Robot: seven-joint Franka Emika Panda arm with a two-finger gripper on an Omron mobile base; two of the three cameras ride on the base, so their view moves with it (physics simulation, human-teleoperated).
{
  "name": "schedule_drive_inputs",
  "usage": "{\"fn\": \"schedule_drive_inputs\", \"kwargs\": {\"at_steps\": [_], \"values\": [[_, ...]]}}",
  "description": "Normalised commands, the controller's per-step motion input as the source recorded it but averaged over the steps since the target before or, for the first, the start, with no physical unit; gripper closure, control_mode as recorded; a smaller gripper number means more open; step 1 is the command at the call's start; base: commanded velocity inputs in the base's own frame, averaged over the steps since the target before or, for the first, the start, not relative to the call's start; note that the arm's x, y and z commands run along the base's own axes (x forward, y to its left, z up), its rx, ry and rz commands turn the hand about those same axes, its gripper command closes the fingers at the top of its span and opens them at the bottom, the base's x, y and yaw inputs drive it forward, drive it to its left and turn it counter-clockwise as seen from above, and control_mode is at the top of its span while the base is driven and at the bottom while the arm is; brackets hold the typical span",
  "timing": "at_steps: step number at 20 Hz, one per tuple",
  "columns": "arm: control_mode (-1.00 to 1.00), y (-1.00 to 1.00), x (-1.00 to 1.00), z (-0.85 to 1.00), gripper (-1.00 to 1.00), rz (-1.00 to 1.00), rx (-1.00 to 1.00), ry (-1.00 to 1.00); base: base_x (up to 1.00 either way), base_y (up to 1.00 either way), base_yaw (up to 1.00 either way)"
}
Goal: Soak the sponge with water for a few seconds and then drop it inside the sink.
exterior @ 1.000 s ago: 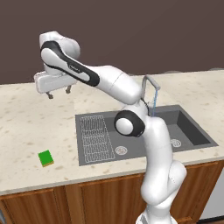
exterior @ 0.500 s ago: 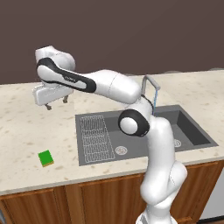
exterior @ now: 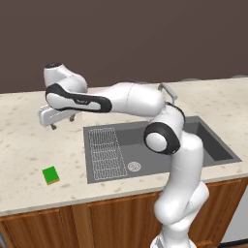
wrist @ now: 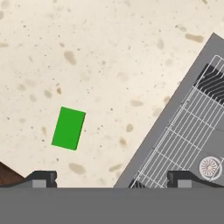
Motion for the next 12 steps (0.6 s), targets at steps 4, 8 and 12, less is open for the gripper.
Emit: {"fn": "schedule_drive_inputs", "kwargs": {"at_steps": [4,8,12], "values": [[-1.0,0.0,-0.08,-0.05,-1.0,-0.07,0.08,-0.01,0.0,0.0,0.0],[-1.0,0.0,-0.12,0.0,-1.0,-0.03,0.04,0.04,0.0,0.0,0.0],[-1.0,0.0,-0.03,0.0,-1.0,-0.03,0.0,0.22,0.0,0.0,0.0]]}}
